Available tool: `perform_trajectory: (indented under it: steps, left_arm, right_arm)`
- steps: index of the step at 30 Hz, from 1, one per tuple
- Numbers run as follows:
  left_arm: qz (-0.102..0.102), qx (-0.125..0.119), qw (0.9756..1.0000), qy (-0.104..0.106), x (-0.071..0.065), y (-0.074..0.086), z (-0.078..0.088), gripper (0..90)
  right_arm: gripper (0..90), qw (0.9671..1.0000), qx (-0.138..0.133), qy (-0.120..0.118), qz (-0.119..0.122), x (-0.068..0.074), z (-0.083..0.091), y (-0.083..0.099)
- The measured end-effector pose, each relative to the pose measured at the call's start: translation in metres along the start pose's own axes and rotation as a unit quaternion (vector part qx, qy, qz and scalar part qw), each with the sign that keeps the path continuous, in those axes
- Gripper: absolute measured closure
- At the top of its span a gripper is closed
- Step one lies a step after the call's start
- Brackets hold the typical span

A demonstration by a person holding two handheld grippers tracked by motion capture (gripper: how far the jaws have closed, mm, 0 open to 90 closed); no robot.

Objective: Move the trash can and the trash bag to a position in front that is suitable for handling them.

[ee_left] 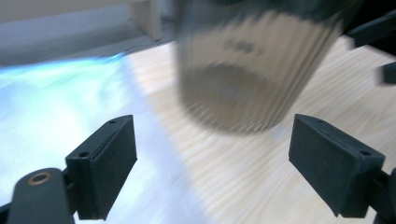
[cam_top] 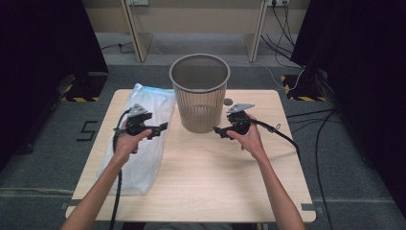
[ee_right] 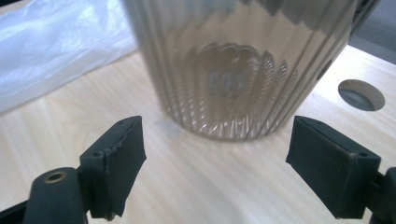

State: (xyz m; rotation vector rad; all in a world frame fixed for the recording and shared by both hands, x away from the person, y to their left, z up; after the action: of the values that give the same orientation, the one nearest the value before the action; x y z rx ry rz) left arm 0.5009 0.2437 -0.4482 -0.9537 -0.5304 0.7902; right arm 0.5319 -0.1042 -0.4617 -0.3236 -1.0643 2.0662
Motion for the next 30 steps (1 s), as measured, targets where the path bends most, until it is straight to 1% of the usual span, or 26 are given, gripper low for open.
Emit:
perform_trajectory:
  steps: [1, 2, 3, 4, 5, 6, 7, 8, 11, 12, 13, 14, 15, 17, 21, 24, 27, 29, 30]
  left_arm:
    - [0.002, 0.010, 0.9999, -0.010, 0.009, 0.008, 0.008, 14.5]
    - [0.002, 0.010, 0.9999, -0.010, 0.009, 0.008, 0.008, 14.5]
    - [0.005, 0.017, 0.9997, -0.019, 0.017, 0.017, 0.015, 14.5]
    - [0.014, 0.022, 0.9993, -0.027, 0.025, 0.026, 0.022, 14.5]
    - [0.026, 0.036, 0.9982, -0.041, 0.039, 0.044, 0.035, 14.5]
    - [0.026, 0.036, 0.9982, -0.041, 0.039, 0.044, 0.035, 14.5]
    - [0.028, 0.052, 0.9970, -0.050, 0.047, 0.062, 0.045, 14.5]
    - [0.028, 0.052, 0.9970, -0.050, 0.047, 0.062, 0.045, 14.5]
    - [0.029, 0.068, 0.9963, -0.045, 0.048, 0.087, 0.055, 14.6]
    - [0.027, 0.070, 0.9962, -0.045, 0.048, 0.092, 0.057, 14.8]
    - [0.033, 0.070, 0.9961, -0.042, 0.044, 0.102, 0.060, 14.8]
    - [0.033, 0.070, 0.9961, -0.042, 0.044, 0.102, 0.060, 14.8]
    - [0.034, 0.068, 0.9963, -0.040, 0.041, 0.105, 0.061, 14.8]
    - [0.029, 0.067, 0.9968, -0.033, 0.032, 0.110, 0.062, 14.8]
    - [0.005, 0.078, 0.9968, -0.017, 0.012, 0.113, 0.061, 14.8]
    - [-0.003, 0.082, 0.9966, -0.005, -0.002, 0.115, 0.061, 14.8]
    - [-0.019, 0.092, 0.9955, 0.011, -0.016, 0.118, 0.060, 14.8]
    - [-0.030, 0.098, 0.9946, 0.015, -0.023, 0.119, 0.058, 14.8]
    - [-0.037, 0.101, 0.9941, 0.015, -0.027, 0.120, 0.057, 14.8]
  right_arm:
    - [19.0, 1.0000, 0.001, 0.000, 0.003, 0.003, 0.002, 0.003]
    - [19.0, 1.0000, 0.001, 0.000, 0.003, 0.003, 0.002, 0.003]
    - [19.0, 1.0000, 0.002, 0.000, 0.008, 0.006, 0.004, 0.006]
    - [19.0, 0.9999, 0.006, 0.000, 0.011, 0.009, 0.005, 0.010]
    - [19.0, 0.9998, 0.012, 0.002, 0.018, 0.014, 0.008, 0.017]
    - [19.0, 0.9998, 0.012, 0.002, 0.018, 0.014, 0.008, 0.017]
    - [19.2, 0.9994, 0.017, 0.004, 0.029, 0.019, 0.011, 0.024]
    - [19.2, 0.9994, 0.017, 0.004, 0.029, 0.019, 0.011, 0.024]
    - [19.4, 0.9994, 0.019, -0.001, 0.027, 0.024, 0.014, 0.034]
    - [19.4, 0.9994, 0.021, 0.000, 0.027, 0.025, 0.015, 0.039]
    - [19.4, 0.9993, 0.024, 0.004, 0.030, 0.027, 0.016, 0.046]
    - [19.4, 0.9993, 0.024, 0.004, 0.030, 0.027, 0.016, 0.046]
    - [19.3, 0.9992, 0.026, 0.006, 0.030, 0.028, 0.017, 0.049]
    - [19.4, 0.9991, 0.028, 0.008, 0.030, 0.030, 0.018, 0.056]
    - [19.4, 0.9992, 0.029, 0.010, 0.024, 0.031, 0.021, 0.064]
    - [19.4, 0.9994, 0.025, 0.014, 0.021, 0.031, 0.024, 0.068]
    - [18.9, 0.9994, 0.024, 0.019, 0.019, 0.030, 0.024, 0.072]
    - [18.3, 0.9993, 0.026, 0.021, 0.016, 0.029, 0.024, 0.075]
    - [17.7, 0.9991, 0.028, 0.024, 0.019, 0.029, 0.023, 0.076]
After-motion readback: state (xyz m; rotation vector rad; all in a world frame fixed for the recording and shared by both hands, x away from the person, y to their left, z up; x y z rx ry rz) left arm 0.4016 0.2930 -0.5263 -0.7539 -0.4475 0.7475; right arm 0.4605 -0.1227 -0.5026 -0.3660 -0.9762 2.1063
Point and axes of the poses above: each handheld gripper's, and its own axes: z roughly backward along the jaws, y roughly out of its underside, x roughly to its left, the point moved 4 cm from there along -z, roughly forward along the jaws, and after that the axes turned 8 degrees about -z, right-handed, at the moved point
